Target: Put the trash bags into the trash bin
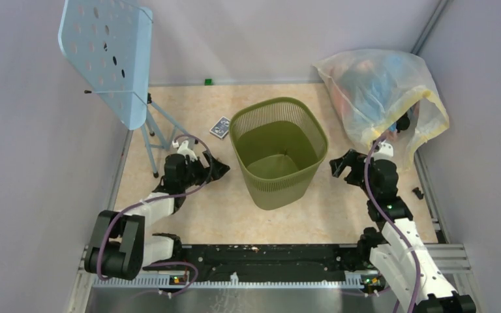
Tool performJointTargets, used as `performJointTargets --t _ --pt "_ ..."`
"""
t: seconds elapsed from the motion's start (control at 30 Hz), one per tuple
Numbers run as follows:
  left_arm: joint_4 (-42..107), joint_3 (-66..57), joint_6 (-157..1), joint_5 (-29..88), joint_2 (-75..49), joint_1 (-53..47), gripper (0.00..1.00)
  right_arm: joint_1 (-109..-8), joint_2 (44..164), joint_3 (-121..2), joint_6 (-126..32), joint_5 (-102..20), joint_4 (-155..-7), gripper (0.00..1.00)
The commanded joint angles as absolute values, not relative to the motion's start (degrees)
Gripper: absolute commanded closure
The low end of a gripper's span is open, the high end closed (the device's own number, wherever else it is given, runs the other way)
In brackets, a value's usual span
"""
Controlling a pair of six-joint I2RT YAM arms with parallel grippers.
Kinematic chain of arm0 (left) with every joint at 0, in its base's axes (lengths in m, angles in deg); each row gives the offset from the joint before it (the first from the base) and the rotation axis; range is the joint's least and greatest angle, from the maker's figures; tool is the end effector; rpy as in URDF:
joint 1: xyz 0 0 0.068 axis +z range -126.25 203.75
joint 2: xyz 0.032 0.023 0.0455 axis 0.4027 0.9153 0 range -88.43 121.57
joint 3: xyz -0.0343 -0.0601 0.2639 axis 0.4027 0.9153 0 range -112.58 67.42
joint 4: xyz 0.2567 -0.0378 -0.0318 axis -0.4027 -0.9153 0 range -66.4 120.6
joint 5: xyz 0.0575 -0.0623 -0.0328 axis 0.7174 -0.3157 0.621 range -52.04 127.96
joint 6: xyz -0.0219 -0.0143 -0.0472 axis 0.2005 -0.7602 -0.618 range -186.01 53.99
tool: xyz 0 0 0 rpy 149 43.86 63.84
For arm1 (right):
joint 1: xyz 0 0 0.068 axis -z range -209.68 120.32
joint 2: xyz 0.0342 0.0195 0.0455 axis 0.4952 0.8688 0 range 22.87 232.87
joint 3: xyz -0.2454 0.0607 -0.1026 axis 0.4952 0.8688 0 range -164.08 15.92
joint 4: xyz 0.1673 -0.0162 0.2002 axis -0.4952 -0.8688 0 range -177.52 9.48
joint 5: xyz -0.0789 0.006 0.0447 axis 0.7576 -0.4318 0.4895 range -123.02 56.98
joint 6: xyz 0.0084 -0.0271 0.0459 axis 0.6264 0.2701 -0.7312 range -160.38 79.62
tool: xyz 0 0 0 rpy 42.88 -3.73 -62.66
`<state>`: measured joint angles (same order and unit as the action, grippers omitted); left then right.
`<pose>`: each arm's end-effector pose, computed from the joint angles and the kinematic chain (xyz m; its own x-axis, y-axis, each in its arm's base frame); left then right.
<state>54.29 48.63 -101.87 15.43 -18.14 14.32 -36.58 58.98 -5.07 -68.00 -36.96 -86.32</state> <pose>0.2198 -0.0503 0.1579 -0.6575 -0.4393 -0.6122 0.1241 0.7383 -0.6630 0.1597 0.0218 0.2239 -0.3993 0.4176 -0.8162 0.0017 0.8906 0.4549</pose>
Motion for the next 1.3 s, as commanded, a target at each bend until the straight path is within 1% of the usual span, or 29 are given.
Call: performJointTargets --t 0.0,0.2,0.33,0.47,0.63,0.73,0.83,0.93,1.07,1.17,1.27 --pt "55.1 47.7 -101.3 15.9 -20.2 14.2 0.01 -36.7 58.4 -6.1 -68.7 -37.4 -87.3 0.09" --pt "57.6 47.6 -99.5 8.7 -18.4 14.2 0.01 -36.7 58.4 -7.4 -69.2 -40.5 -89.8 0.09" --pt "55.7 47.5 -98.8 10.9 -19.8 14.2 0.01 -36.7 57.9 -9.8 -69.4 -40.9 -95.5 0.09" --pt "56.8 48.8 -99.0 11.6 -22.0 14.2 0.01 -36.7 57.7 -10.7 -75.9 -38.1 -102.3 0.09" --pt "58.3 49.7 -99.0 10.4 -23.4 14.1 0.01 -36.8 62.6 -13.5 -79.1 -42.1 -111.8 0.1" --pt "58.7 49.9 -99.1 10.1 -23.8 14.1 0.01 -37.6 63.6 -13.7 -77.5 -48.1 -113.6 0.14" --pt "59.6 50.1 -99.1 9.1 -23.8 14.1 0.01 -41.8 61.4 -10.9 -76.6 -54.7 -108.7 0.2" --pt "60.3 50.3 -99.0 8.3 -23.7 14.0 0.01 -47.4 61.0 -7.3 -78.8 -56.3 -101.6 0.21" --pt "61.5 50.9 -98.6 7.1 -23.9 13.9 0.01 -53.5 61.2 -1.1 -86.1 -57.3 -86.3 0.21" --pt "62.2 51.2 -98.4 6.7 -24.2 13.9 0.01 -58.4 63.7 0.1 -90.7 -53.5 -75.9 0.2" --pt "62.4 51.4 -98.3 7.0 -24.5 13.9 0.01 -64.4 68.1 0.0 -94.1 -46.3 -66.1 0.19"
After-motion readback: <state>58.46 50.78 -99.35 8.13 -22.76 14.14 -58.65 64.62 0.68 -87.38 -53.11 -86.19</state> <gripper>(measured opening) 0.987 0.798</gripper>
